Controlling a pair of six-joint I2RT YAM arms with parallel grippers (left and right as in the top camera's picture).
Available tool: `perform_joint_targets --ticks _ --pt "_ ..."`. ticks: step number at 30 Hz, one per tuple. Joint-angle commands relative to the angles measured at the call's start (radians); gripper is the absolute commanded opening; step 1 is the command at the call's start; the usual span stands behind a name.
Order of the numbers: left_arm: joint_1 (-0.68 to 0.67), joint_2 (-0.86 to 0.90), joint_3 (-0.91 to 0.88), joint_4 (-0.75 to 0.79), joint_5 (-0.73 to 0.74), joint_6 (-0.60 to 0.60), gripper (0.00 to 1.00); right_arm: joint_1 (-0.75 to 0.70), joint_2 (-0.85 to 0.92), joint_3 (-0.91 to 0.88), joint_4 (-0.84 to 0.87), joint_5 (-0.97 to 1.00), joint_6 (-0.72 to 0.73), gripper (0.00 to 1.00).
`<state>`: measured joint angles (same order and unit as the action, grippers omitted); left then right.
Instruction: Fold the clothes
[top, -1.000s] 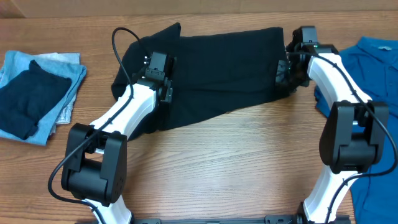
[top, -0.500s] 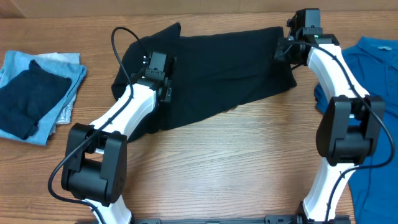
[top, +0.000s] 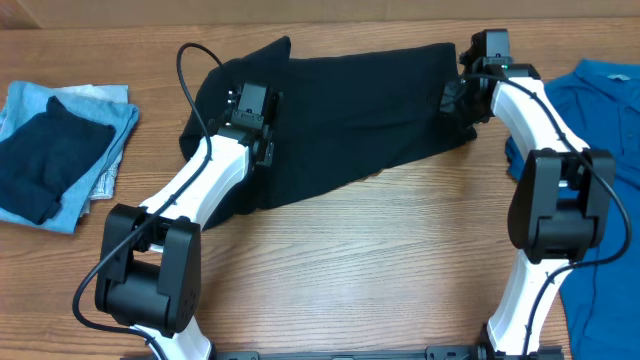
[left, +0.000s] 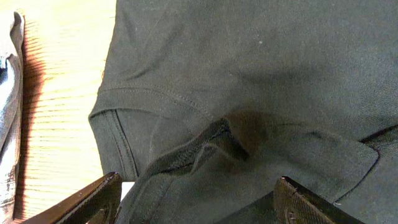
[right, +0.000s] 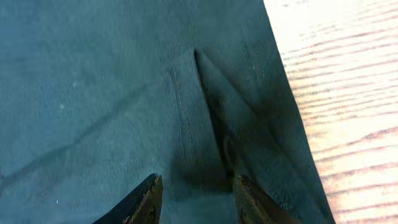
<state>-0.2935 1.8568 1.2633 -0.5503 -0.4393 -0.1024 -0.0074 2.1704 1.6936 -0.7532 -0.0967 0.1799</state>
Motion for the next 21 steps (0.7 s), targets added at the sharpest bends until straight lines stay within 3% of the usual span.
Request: perform_joint_targets --ticks 1,2,4,12,19,20,21 --pt "0.007 -0.032 0.017 0.001 -0.017 -0.017 0.81 -0.003 0.014 -0.006 0.023 0.002 0.004 0.36" --pt "0.007 -0.032 0.017 0.001 -0.017 -0.017 0.81 -0.003 0.027 -0.006 0.022 0.002 0.004 0.28" --pt "0.007 -0.032 0.017 0.001 -0.021 -0.017 0.81 -0.003 0.047 -0.006 0.011 -0.002 0.016 0.04" --pt "0.007 -0.032 0.017 0.001 -0.043 -0.017 0.82 -0.003 0.05 0.101 0.027 -0.129 0.06 0.04" --pt "0.007 -0.032 0.017 -0.003 -0.042 -0.018 0.82 -0.003 0.05 0.12 0.17 -0.151 0.061 0.04" --pt "0.007 -0.032 0.017 -0.005 -0.042 -0.018 0.82 -0.003 0.05 0.12 0.181 -0.148 0.06 0.19" --pt "0.007 -0.032 0.017 -0.007 -0.042 -0.018 0.82 -0.003 0.052 0.12 0.196 -0.148 0.06 0.44"
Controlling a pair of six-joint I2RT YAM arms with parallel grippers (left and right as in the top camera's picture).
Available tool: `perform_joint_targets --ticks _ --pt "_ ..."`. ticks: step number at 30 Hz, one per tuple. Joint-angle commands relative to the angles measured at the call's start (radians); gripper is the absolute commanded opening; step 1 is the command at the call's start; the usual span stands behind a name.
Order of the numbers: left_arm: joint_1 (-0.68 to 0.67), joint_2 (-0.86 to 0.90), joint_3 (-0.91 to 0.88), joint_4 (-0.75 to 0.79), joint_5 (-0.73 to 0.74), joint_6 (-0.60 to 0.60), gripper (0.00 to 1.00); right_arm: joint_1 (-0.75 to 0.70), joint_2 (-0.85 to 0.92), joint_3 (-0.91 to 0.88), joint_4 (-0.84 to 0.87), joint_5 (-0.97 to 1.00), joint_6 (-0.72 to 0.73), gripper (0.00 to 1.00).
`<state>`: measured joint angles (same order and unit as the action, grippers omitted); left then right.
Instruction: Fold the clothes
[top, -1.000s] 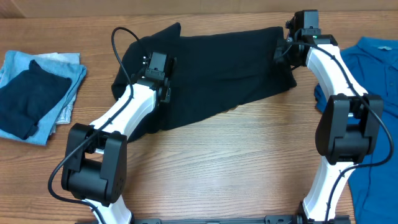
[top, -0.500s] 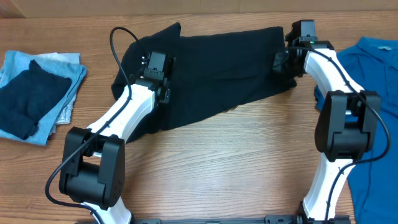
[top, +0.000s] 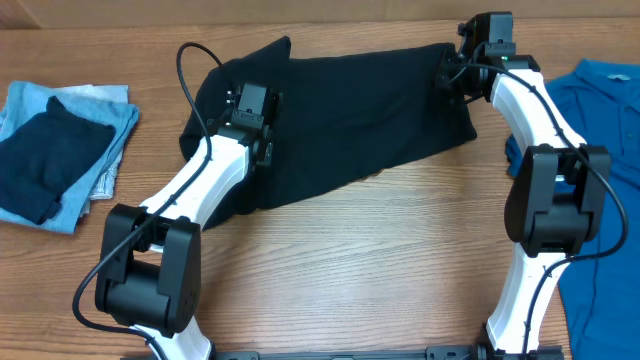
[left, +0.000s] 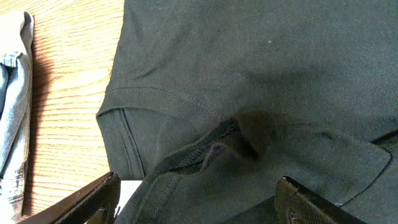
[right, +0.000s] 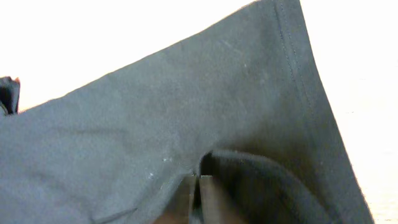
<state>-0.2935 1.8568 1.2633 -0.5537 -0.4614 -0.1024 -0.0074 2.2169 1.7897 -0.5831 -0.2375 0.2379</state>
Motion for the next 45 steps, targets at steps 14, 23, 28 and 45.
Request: perform_joint_targets --ticks 14,23,28,45 --pt "0.071 -0.058 0.096 -0.203 0.278 -0.237 0.17 -0.029 -0.059 -0.028 -0.199 0.108 -0.221 0.04" --pt "0.085 0.019 0.08 -0.271 0.436 -0.317 0.11 -0.031 0.0 -0.133 -0.148 0.151 -0.269 0.04" --pt "0.086 0.129 0.08 -0.219 0.429 -0.312 0.09 -0.03 0.034 -0.135 -0.156 0.151 -0.269 0.04" --pt "0.14 0.194 0.081 -0.242 0.245 -0.181 0.22 -0.019 0.034 -0.135 -0.715 0.159 -0.004 0.04"
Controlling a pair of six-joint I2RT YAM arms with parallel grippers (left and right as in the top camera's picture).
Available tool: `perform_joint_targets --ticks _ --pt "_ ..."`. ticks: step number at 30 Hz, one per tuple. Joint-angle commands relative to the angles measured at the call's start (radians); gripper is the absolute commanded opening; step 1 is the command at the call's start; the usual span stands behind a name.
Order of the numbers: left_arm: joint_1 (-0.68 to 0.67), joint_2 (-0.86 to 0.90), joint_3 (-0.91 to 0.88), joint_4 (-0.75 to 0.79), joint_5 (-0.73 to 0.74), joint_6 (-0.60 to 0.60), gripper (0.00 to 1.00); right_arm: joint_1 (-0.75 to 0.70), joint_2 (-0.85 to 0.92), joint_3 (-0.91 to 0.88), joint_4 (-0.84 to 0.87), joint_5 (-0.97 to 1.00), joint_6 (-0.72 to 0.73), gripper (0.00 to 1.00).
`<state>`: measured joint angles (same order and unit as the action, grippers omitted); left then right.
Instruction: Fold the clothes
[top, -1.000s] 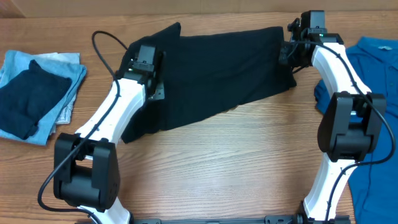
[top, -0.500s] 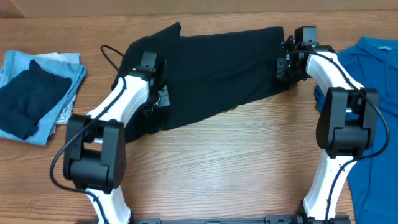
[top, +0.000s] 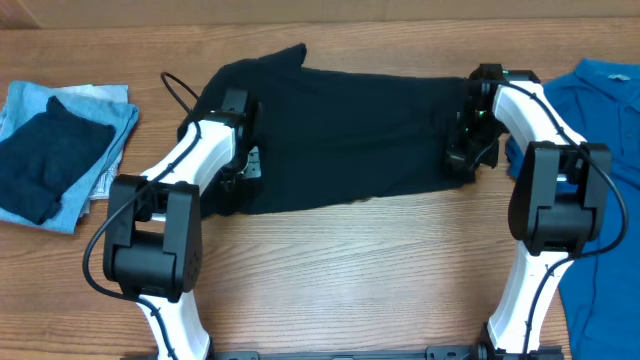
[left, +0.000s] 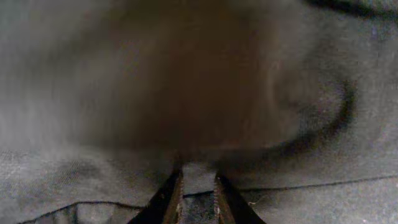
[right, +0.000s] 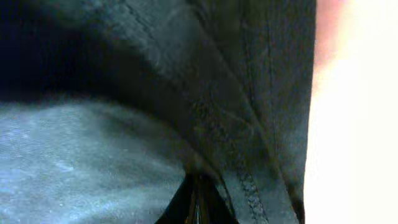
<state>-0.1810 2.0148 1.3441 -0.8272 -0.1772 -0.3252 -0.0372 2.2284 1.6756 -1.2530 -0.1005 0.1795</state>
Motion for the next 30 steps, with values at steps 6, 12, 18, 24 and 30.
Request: perform_joint_targets --ticks 6,12,18,24,30 --pt "0.028 0.031 0.168 -0.04 -0.04 0.057 0.25 0.012 0.023 -0.021 -0.016 0.048 0.053 0.04" --pt "0.033 0.032 0.229 -0.014 -0.04 0.095 0.38 0.012 0.023 -0.021 -0.003 0.066 0.05 0.08" --pt "0.037 0.031 0.394 -0.249 -0.043 0.022 0.35 0.012 0.023 -0.021 0.032 0.066 0.05 0.11" --pt "0.082 0.031 0.439 -0.303 -0.037 -0.006 0.85 0.012 0.023 -0.021 0.029 0.066 0.05 0.17" --pt "0.107 0.044 0.41 -0.234 -0.031 0.026 0.8 0.012 0.023 -0.021 0.019 0.066 0.051 0.21"
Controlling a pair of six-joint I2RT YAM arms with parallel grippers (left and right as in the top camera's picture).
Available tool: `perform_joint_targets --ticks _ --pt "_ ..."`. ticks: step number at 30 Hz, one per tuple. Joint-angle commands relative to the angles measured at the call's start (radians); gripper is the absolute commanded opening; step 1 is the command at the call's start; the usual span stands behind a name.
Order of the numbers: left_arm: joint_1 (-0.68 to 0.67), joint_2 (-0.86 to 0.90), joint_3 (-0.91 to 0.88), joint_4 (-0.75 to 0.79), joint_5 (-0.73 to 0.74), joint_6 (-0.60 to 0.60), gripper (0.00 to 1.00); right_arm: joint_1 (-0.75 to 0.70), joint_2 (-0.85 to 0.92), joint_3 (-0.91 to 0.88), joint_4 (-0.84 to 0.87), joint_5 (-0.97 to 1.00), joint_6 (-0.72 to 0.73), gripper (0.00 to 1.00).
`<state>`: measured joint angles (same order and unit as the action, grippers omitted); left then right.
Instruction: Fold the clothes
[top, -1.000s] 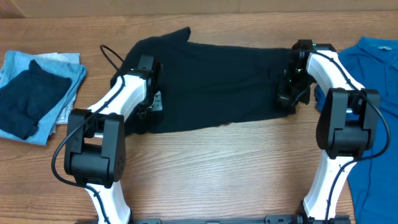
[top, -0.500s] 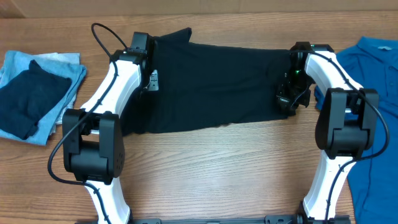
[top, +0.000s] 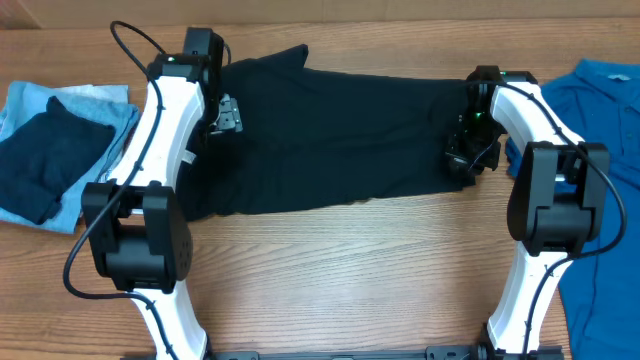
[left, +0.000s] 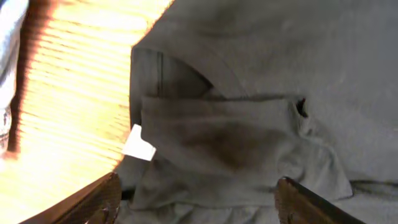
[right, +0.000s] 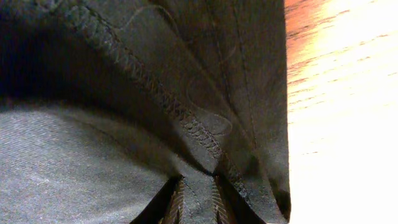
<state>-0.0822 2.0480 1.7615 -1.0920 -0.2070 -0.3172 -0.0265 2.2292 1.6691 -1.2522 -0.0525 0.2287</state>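
A black shirt (top: 340, 130) lies spread across the middle of the table. My left gripper (top: 226, 112) hovers open over its far left end, fingers wide apart. In the left wrist view it (left: 196, 190) looks down on a folded sleeve and a white label (left: 138, 143). My right gripper (top: 463, 158) sits at the shirt's right front corner. There it (right: 196, 186) is shut on a bunched hem (right: 193, 124), with cloth in a narrow gap between the fingers.
A blue shirt (top: 600, 150) lies at the right edge beyond the right arm. A folded pile of blue clothes (top: 55, 150) sits at the left edge. Bare wood table (top: 340, 270) runs along the front.
My left gripper has let go of the shirt and stands open, farther back at the shirt's far left end. The right gripper is in the same spot, its fingers a little wider apart.
Both grippers were open over the shirt, left over the sleeve, right at the far right corner. Then the right was shut on that far edge. Later both were shut on the shirt, the right held at the front right corner. Now the left is open.
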Motion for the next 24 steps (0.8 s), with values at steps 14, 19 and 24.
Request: perform_joint_targets --ticks 14,19,24 --pt "0.011 0.117 -0.075 0.188 0.136 0.05 0.84 0.001 0.022 -0.014 0.051 0.018 0.0 0.22" --pt "0.011 0.115 0.066 0.128 0.205 0.027 0.83 0.001 0.022 -0.014 0.071 0.017 0.001 0.49" --pt "0.009 0.116 0.075 0.087 0.209 -0.11 0.76 0.001 0.022 -0.014 0.12 0.018 0.001 0.63"
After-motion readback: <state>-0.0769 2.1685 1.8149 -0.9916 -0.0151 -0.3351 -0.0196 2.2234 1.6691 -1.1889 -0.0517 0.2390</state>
